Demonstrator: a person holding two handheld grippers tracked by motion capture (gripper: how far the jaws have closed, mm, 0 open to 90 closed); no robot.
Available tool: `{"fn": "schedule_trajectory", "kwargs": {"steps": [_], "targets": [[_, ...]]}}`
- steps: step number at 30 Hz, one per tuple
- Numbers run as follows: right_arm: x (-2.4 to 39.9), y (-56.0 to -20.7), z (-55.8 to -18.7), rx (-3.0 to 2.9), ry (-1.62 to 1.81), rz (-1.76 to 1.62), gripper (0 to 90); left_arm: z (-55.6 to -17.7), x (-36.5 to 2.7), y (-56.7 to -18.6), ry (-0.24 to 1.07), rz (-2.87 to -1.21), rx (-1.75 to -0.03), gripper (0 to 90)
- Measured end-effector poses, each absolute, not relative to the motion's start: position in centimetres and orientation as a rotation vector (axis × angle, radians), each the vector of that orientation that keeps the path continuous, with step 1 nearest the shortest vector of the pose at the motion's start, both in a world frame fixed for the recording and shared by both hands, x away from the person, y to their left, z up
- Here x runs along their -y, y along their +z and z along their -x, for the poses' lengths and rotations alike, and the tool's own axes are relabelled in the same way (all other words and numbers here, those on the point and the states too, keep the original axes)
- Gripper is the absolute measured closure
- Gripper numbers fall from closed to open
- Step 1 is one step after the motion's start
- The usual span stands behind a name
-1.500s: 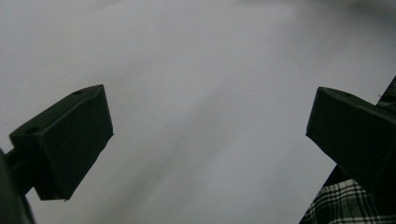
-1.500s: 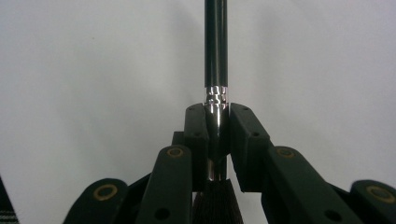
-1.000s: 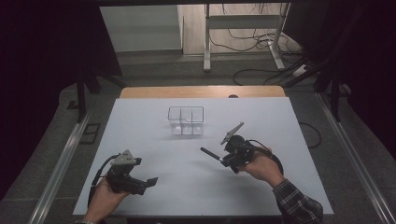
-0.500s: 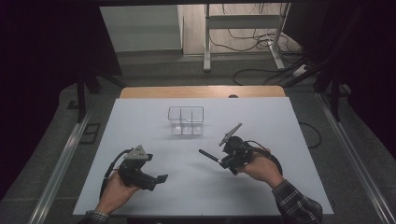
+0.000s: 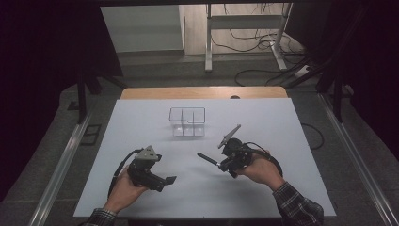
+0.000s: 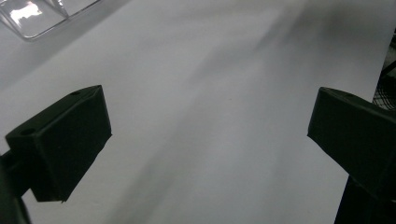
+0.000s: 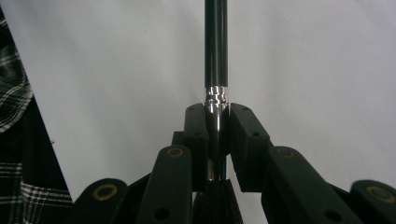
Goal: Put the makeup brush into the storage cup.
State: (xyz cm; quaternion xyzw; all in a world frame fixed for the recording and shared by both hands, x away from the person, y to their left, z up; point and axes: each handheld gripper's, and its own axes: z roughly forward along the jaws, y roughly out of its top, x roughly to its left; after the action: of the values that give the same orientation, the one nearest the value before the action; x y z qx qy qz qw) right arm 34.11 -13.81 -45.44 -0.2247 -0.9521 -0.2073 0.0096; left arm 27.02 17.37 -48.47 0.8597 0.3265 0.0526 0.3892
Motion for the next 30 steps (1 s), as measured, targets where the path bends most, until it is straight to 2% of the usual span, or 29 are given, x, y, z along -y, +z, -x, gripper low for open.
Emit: {"fn": "schedule_trajectory", "kwargs": {"steps": [30], "targets": [[10.8,-45.4,-32.2,2.914,-0.617,0.54,77.4,-28.1,-12.9,-49.1,0.091,-2.305,-0.681,0.0]]}}
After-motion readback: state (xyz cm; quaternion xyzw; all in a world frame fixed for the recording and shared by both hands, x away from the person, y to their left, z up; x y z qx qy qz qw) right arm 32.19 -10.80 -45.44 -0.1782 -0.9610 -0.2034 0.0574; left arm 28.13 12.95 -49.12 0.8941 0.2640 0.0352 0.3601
